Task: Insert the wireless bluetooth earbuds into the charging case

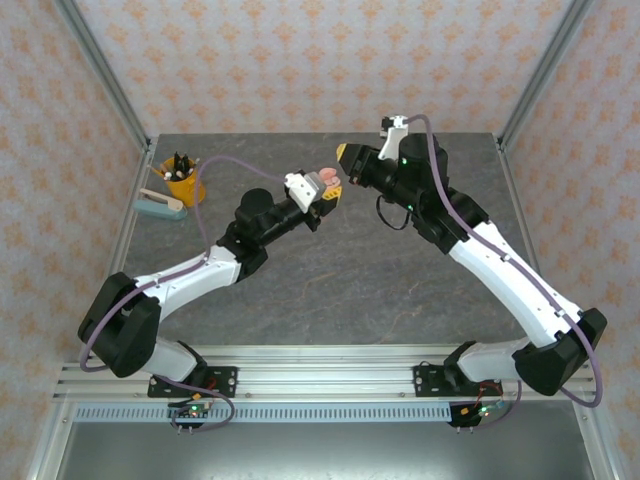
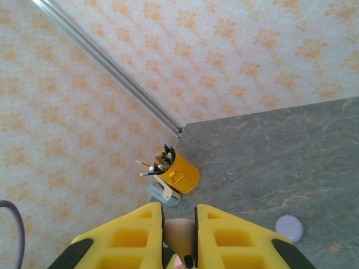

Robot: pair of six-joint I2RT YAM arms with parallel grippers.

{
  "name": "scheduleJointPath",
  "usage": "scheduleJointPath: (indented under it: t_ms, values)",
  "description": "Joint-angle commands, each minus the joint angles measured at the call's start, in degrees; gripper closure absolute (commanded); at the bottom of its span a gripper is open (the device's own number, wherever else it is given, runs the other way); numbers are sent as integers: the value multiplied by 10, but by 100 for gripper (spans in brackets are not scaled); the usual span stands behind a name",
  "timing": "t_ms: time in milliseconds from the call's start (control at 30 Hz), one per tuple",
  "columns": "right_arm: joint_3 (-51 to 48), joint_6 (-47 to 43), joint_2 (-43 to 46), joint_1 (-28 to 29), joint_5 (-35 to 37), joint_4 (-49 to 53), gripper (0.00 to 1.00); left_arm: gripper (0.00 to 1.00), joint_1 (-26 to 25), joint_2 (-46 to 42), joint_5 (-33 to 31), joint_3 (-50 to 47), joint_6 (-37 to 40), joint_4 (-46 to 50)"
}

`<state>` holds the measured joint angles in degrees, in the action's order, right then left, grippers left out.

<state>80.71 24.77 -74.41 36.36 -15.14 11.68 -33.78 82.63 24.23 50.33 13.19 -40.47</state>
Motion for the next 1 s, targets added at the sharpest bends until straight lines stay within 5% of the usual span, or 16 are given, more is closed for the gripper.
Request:
scheduleJointPath:
  t_ms: [0,967]
  values:
    - [-16,-18,18,7,-28,-49,83,100,-4,-23,-23,21,37,-17]
    - [-30,-22,-8,27,-34,-46,83,100,-4,-34,-14,41,25,-7]
